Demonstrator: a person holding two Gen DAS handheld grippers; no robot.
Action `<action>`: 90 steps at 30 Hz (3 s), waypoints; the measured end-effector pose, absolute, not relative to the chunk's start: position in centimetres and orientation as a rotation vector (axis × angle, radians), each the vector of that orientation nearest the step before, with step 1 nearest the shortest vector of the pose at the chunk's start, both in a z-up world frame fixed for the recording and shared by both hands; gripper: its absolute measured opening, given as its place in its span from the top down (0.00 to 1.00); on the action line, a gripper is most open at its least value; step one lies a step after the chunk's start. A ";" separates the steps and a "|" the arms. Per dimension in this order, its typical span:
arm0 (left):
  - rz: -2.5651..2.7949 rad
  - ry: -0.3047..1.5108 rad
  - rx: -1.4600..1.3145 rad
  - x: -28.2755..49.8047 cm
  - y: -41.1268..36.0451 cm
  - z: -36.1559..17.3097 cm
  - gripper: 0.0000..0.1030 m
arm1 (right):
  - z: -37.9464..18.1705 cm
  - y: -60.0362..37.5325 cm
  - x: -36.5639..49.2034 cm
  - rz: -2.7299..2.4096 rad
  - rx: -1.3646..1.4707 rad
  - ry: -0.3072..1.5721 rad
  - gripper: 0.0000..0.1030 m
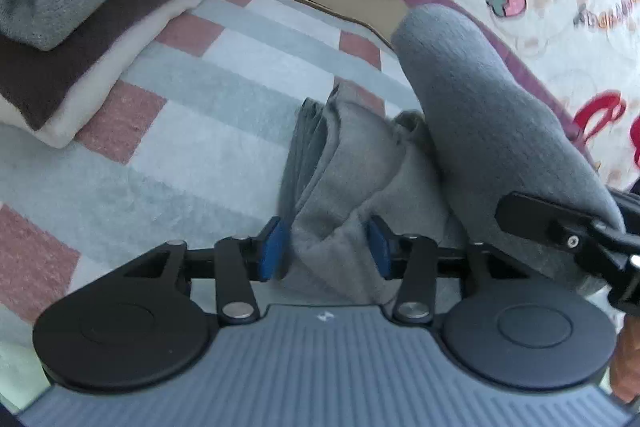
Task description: Fold clothes
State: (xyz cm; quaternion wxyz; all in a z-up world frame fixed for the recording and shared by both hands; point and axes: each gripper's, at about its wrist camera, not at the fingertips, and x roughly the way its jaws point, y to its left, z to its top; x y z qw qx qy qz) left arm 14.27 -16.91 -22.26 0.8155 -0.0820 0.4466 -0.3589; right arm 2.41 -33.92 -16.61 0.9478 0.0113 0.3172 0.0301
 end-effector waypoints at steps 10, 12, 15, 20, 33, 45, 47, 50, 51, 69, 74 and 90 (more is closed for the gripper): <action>-0.846 0.860 -0.328 14.9 -14.8 -19.4 0.59 | -18.7 -31.7 2.9 0.069 -0.070 0.722 0.68; -0.841 0.847 -0.332 14.9 -14.7 -19.1 0.59 | -18.8 -31.8 2.6 0.090 -0.054 0.724 0.67; -0.830 0.886 -0.311 14.9 -15.2 -20.1 0.59 | -18.5 -32.8 1.9 0.151 0.068 0.686 0.56; -0.821 0.930 -0.305 15.1 -15.4 -21.3 0.59 | -17.6 -33.9 1.4 0.251 0.220 0.647 0.53; -0.886 0.869 -0.391 14.3 -14.7 -19.1 0.58 | -17.9 -41.6 -9.1 -0.020 0.299 0.649 0.52; -1.109 1.066 -0.463 12.3 -16.9 -20.0 0.35 | -21.1 -40.8 -9.3 -0.171 0.054 0.764 0.45; -1.123 1.091 -0.451 11.6 -18.2 -20.4 0.34 | -21.3 -40.7 -9.2 -0.157 0.042 0.763 0.42; -1.132 0.989 -0.281 10.6 -19.9 -19.2 0.67 | -21.7 -40.2 -8.7 -0.152 0.004 0.783 0.37; -1.167 0.915 -0.176 10.0 -20.6 -18.0 0.71 | -21.9 -40.0 -8.4 -0.166 -0.026 0.798 0.37; -1.027 0.871 -0.294 14.1 -16.0 -18.6 0.66 | -21.4 -38.4 -7.1 -0.105 -0.172 0.838 0.73; -0.994 0.964 -0.321 13.9 -15.6 -20.2 0.66 | -16.5 -43.6 -9.5 0.062 0.369 0.660 0.74; -1.170 0.623 -0.274 12.1 -13.5 -11.6 0.54 | -19.5 -40.1 -4.6 -0.052 0.057 0.709 0.49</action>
